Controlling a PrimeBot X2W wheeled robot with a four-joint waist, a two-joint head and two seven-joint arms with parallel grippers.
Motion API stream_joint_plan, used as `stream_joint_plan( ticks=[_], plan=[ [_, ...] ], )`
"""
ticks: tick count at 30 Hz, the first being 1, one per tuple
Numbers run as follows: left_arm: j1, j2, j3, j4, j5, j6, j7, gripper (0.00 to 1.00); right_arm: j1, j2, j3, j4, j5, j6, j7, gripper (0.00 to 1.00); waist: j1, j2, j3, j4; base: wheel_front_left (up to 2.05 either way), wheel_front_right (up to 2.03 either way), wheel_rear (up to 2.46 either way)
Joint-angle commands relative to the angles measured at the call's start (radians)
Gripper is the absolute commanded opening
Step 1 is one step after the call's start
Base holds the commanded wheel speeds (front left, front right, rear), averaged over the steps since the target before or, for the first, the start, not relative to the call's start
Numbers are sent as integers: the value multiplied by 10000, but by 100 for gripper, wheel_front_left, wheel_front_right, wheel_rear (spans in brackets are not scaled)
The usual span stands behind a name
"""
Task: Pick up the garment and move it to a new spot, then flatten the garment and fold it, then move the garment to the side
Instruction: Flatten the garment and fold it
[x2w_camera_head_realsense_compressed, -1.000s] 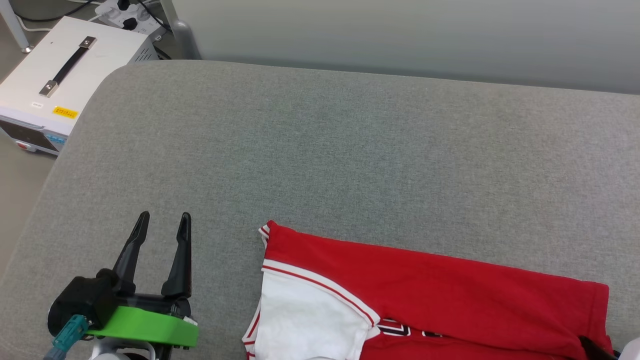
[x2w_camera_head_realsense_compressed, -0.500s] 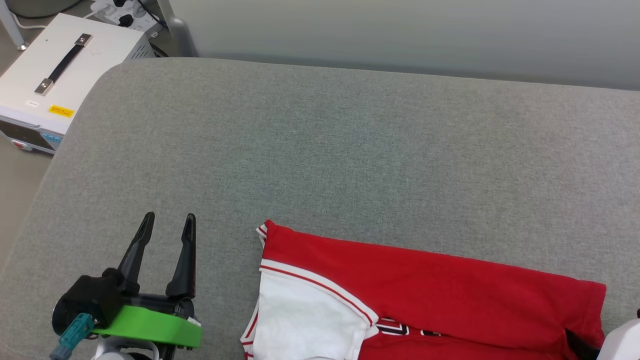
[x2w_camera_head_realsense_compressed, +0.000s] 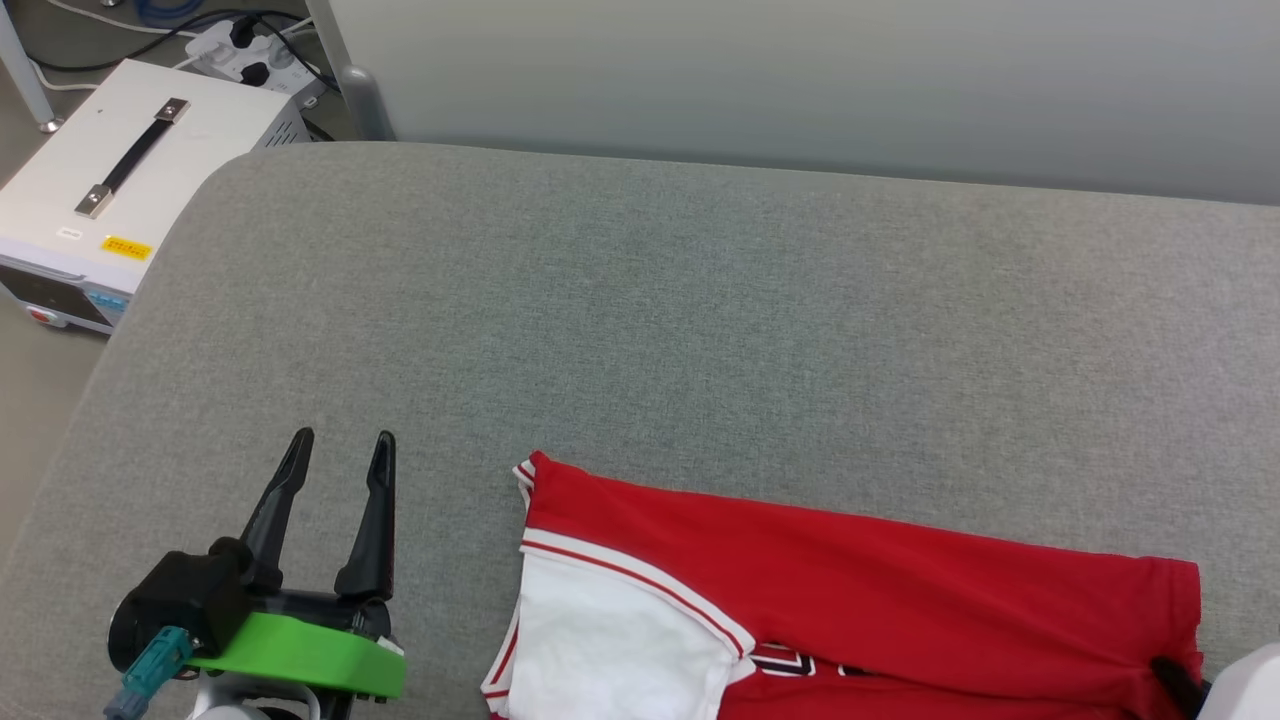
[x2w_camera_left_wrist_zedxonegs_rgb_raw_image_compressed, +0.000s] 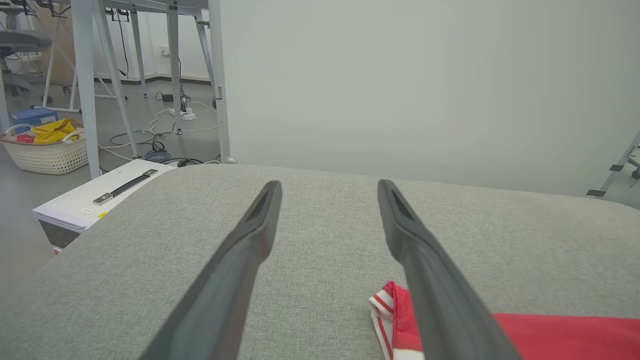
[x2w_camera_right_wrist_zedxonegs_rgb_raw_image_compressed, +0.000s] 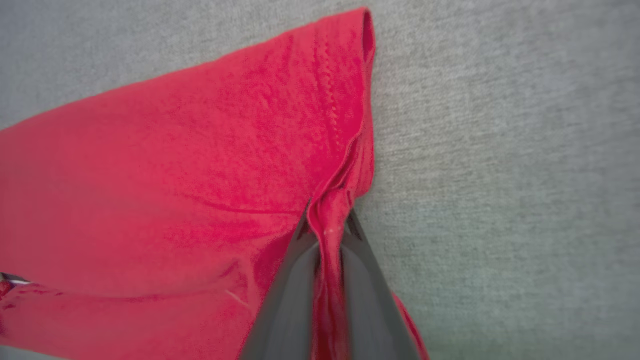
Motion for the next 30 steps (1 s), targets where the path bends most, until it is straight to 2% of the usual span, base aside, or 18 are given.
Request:
stream_joint_plan(
  ticks=[1, 9, 14, 22, 30],
  plan=[
    [9, 48, -25, 46, 23, -28, -57, 100, -165, -207, -219, 209, -182, -23, -130, 0, 0, 0, -69, -33, 0, 0, 0],
    [177, 48, -66, 158, 25, -28, -57, 100, -429, -694, -1630, 697, -1075, -23, -361, 0, 0, 0, -344, -107, 0, 0, 0],
    [319, 36, -59, 196, -7, -28, -57, 100, -332, -581, -1822, 531, -1224, -23, -233, 0, 0, 0, -566, -194, 0, 0, 0],
    [538, 60, -50, 240, -52, -28, -57, 100, 320, -11, -1246, -1022, -990, -23, 371, 0, 0, 0, -1006, -408, 0, 0, 0],
    [624, 0, -120, 316, -61, -28, -57, 100, 996, 600, -106, -3018, -787, -23, 1254, 0, 0, 0, -1285, -517, 0, 0, 0]
  ],
)
